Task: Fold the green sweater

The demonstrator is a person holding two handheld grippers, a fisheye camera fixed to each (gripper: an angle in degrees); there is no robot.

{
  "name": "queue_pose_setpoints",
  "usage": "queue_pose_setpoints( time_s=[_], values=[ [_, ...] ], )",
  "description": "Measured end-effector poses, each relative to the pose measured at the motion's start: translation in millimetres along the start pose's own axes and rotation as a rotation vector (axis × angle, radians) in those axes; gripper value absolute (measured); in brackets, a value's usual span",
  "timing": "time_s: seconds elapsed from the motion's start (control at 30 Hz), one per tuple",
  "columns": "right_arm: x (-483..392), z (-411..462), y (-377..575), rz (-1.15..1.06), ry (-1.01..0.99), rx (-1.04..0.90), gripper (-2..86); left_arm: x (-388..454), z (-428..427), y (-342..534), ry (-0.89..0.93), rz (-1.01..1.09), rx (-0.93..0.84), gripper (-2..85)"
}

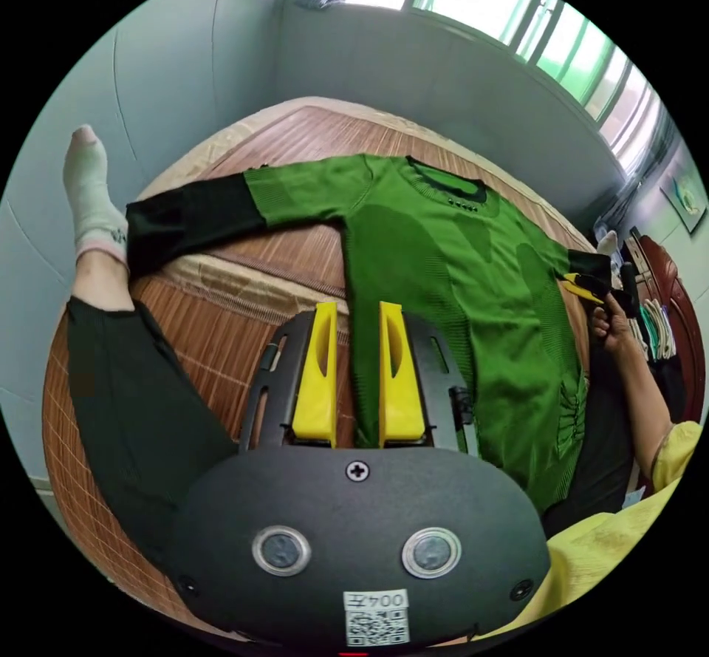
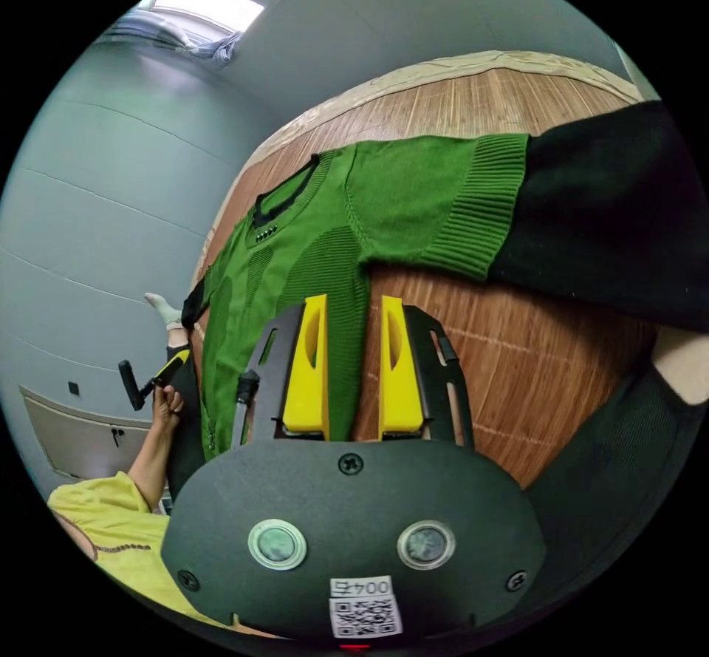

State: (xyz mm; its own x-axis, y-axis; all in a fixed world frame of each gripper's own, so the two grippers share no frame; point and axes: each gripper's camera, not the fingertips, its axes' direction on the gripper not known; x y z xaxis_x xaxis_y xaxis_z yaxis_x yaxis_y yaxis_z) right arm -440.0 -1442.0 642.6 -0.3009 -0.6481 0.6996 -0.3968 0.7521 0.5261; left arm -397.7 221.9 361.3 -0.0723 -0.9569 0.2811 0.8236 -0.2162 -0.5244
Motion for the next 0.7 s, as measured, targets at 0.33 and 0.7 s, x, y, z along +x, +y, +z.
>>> queue_pose_setpoints(
  time_s=[0.33, 0.7],
  values=[
    [-42.0, 21.5, -2.5, -0.072, 0.267, 0.050, 7.4, 32.3, 59.7, -92.8, -0.045, 0.133, -0.084, 10.2],
    [-154.5, 70.8, 43.2, -0.434, 0.354, 0.074, 17.6, 31.8, 92.3, -108.9, -0.104, 0.162, -0.089, 9.6]
  ],
)
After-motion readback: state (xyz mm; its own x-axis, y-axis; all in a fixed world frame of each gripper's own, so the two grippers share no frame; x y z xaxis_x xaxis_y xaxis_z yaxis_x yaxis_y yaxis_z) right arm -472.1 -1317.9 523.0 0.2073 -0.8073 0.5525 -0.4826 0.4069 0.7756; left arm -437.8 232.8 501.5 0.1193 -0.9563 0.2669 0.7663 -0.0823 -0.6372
